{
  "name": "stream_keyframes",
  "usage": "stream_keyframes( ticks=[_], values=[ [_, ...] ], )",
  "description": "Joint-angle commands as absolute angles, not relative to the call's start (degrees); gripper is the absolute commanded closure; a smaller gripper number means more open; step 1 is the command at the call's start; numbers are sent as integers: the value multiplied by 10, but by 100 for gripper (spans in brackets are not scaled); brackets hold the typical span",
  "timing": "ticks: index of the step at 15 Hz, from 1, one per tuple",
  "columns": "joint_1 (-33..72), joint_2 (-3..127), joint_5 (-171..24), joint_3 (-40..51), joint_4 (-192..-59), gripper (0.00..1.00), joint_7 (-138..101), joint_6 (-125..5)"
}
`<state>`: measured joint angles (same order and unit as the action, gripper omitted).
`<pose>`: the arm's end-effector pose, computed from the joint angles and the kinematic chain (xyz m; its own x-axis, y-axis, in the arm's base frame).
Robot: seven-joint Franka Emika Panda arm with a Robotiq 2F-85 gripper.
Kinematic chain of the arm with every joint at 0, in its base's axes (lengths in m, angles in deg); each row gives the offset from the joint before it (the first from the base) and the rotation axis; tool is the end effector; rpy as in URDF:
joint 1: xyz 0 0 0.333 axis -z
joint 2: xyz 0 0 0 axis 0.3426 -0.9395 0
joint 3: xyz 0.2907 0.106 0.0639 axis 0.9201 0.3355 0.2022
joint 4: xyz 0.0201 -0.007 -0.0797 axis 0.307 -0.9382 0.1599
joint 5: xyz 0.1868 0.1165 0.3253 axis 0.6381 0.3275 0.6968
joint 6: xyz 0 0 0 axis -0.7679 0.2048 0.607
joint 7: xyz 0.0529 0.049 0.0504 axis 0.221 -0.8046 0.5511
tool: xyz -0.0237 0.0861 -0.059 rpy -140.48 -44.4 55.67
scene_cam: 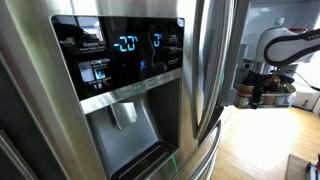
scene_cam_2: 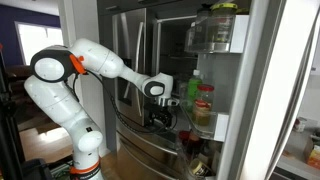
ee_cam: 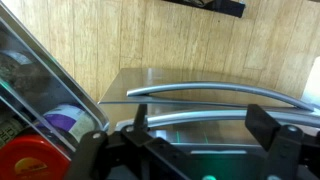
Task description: Remove the green bottle from the middle fridge door shelf and put it onto the top fridge door shelf
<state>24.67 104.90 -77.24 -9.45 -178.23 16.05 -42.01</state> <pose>0.3610 -0.1639 0.4215 0.9800 0.1984 -0.0180 0.1969 -0.9784 -0.0625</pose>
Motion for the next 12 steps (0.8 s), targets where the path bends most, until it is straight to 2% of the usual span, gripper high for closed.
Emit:
stream_keyframes(
  ticks=[1, 9, 12],
  values=[
    [256, 1047, -768, -85, -1782, 0, 164, -420],
    [251, 1051, -757, -82, -1779, 0, 165, -411],
    [244, 1064, -755, -40, -1771, 0, 116, -387]
  ],
)
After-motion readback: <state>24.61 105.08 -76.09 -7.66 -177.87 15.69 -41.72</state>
